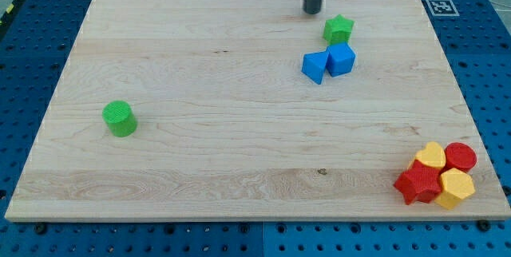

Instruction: Push the green circle to the bottom left of the board

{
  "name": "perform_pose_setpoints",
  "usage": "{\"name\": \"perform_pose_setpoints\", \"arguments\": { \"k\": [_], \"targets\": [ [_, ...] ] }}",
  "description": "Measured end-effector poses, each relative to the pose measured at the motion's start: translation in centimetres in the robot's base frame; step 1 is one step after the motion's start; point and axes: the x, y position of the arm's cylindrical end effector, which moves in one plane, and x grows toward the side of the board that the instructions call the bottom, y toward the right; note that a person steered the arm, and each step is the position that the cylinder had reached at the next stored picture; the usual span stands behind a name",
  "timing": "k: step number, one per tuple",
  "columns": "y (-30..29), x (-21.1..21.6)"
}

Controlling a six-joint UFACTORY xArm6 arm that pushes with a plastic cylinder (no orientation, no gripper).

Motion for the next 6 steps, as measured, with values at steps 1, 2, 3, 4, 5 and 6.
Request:
{"name": "perform_pose_setpoints", "arguments": {
  "k": [1, 2, 3, 4, 5, 6],
  "targets": [
    [2.7, 2.9],
    [1.8, 7.7],
    [0.6, 7.9],
    [-2.8, 5.1],
    [-11.7, 8.4],
    [-21.7, 15.8]
  ]
}}
